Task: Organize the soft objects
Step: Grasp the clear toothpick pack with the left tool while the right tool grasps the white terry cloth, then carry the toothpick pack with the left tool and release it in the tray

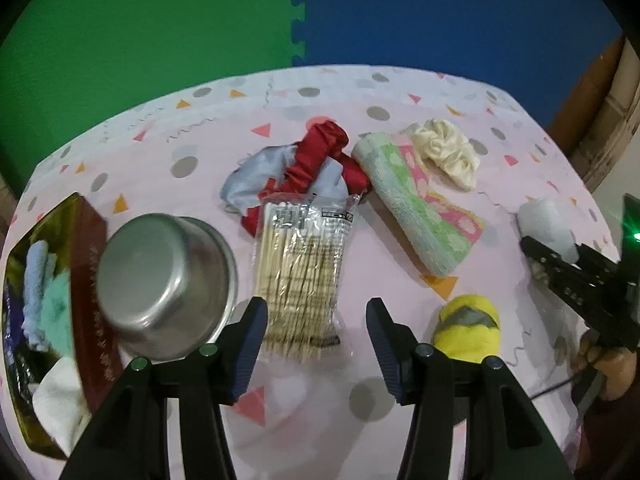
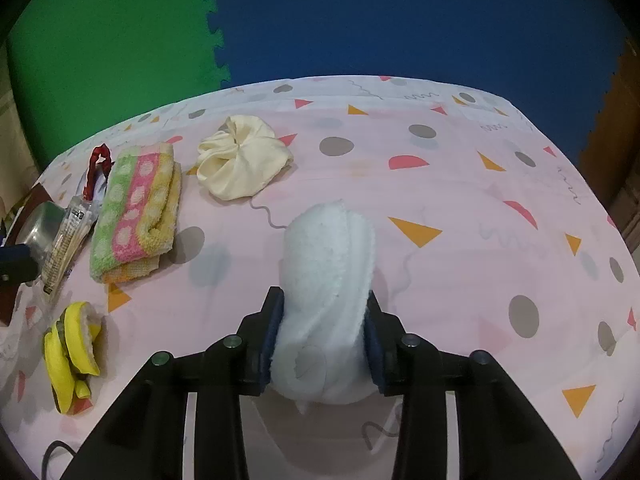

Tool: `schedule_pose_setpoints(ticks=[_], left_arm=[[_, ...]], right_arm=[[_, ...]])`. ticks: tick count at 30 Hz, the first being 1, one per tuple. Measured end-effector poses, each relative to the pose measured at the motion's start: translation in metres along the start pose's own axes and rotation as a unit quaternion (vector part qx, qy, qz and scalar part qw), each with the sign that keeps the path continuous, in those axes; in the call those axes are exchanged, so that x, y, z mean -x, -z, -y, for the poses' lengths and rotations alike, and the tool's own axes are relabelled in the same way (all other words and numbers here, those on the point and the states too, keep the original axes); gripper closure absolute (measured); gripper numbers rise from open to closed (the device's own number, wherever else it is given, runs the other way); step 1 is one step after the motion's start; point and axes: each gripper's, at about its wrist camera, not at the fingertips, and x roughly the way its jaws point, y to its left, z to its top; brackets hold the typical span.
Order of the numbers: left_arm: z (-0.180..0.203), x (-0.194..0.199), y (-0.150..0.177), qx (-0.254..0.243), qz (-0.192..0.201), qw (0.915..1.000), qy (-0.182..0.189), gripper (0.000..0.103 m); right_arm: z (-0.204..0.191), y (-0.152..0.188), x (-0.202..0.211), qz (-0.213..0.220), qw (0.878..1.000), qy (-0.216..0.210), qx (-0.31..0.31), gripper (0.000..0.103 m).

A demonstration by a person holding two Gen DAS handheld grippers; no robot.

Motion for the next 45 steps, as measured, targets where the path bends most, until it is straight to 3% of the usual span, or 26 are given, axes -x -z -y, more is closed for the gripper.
schedule_pose_setpoints(ticks=[7,16,20,21,22,23,32,45], left_arm=[[0.001,-0.027,-0.009,0.005,-0.021,0.9994,-0.028,0.05],[0.011,-0.043,-0.017,-0.015,-0.016,0.9981,-0.057,0.049],[0.013,-0.045,-0.019,-0.005,-0.017,0.9993,-0.033,0.054],[0.014,-0.045,-0.019,-0.004,-0.017,0.9993,-0.033,0.071],[0.014,-0.044,-0.019,-0.006,-0.015,0.9991,-0.04,0.079],[0.014,-0.043,-0.019,-0.007,-0.014,0.9993,-0.035,0.08],[0.012,-0.028,-0.019,0.012,-0.02,0.9997,0.009,0.084],[0.01,0.016,-0.014,0.015,-0.001,0.9993,0.034,0.084]], right_arm=[[0.0,0.001,0.001,0.001,1.0,-0.007,0.0,0.062],[-0.001,0.001,0.0,0.001,1.0,-0.011,0.001,0.059],[0.0,0.001,0.001,0.001,1.0,-0.014,0.0,0.058],[0.0,0.001,0.001,0.001,1.0,-0.014,-0.001,0.058],[0.0,0.001,0.001,0.001,1.0,-0.016,-0.002,0.058],[0.0,0.001,0.0,0.001,1.0,-0.017,-0.002,0.058],[0.001,0.001,0.0,0.001,1.0,-0.015,0.0,0.057],[0.001,0.001,0.001,0.001,1.0,-0.013,0.002,0.057]])
